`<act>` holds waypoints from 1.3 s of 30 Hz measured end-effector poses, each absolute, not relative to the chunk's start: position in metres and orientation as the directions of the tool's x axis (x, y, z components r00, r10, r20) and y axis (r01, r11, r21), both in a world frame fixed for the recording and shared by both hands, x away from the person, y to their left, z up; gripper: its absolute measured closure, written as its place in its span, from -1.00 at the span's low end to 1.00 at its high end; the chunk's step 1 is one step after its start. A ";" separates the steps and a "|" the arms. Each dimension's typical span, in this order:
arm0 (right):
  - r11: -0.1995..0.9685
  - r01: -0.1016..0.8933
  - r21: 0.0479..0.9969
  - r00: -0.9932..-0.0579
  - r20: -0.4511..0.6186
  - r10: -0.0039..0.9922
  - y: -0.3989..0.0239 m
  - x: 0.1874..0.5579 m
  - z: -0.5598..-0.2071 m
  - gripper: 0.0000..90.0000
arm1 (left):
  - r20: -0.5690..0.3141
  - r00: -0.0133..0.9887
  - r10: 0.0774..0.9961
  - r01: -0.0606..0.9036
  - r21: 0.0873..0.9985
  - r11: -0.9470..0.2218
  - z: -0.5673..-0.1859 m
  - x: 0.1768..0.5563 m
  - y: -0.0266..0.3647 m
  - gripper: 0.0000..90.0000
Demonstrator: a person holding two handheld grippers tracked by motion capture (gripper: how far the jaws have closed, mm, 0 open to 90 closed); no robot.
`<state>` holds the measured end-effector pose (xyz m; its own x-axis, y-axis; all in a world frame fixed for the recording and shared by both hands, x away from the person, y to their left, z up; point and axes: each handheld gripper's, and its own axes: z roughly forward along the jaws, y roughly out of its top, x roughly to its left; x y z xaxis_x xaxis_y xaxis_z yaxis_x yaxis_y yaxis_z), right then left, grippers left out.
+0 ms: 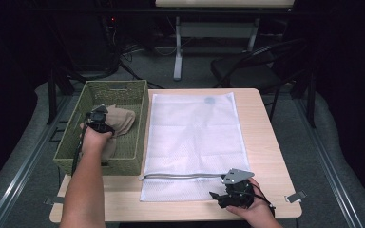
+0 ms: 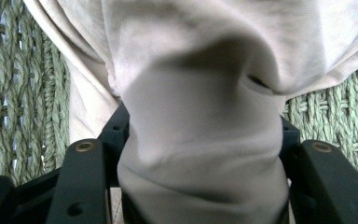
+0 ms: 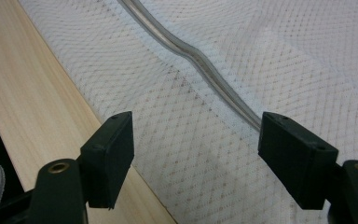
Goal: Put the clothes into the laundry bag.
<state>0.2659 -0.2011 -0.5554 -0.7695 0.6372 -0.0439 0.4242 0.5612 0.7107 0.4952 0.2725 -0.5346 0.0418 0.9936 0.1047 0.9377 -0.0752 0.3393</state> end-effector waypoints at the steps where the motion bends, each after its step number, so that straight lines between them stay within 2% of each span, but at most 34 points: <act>1: 0.561 0.423 0.711 -0.770 -0.044 0.637 -0.201 0.266 -0.556 -0.40 | 0.100 0.036 0.994 0.937 0.344 -0.068 -0.535 0.495 0.273 -0.01; 18: 0.569 0.424 0.705 -0.777 -0.039 0.628 -0.200 0.266 -0.556 -0.40 | 0.068 0.008 0.998 0.936 0.351 -0.031 -0.531 0.494 0.281 0.22; 39: 0.549 0.430 0.717 -0.769 -0.027 0.638 -0.198 0.266 -0.559 -0.40 | 0.031 0.004 1.000 0.936 0.350 -0.015 -0.523 0.493 0.287 0.31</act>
<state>0.2661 -0.1976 -0.5589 -0.7695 0.6381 -0.0267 0.4300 0.5486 0.7170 0.4934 0.2869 -0.5233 0.0043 0.9995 0.0313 0.9365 -0.0150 0.3505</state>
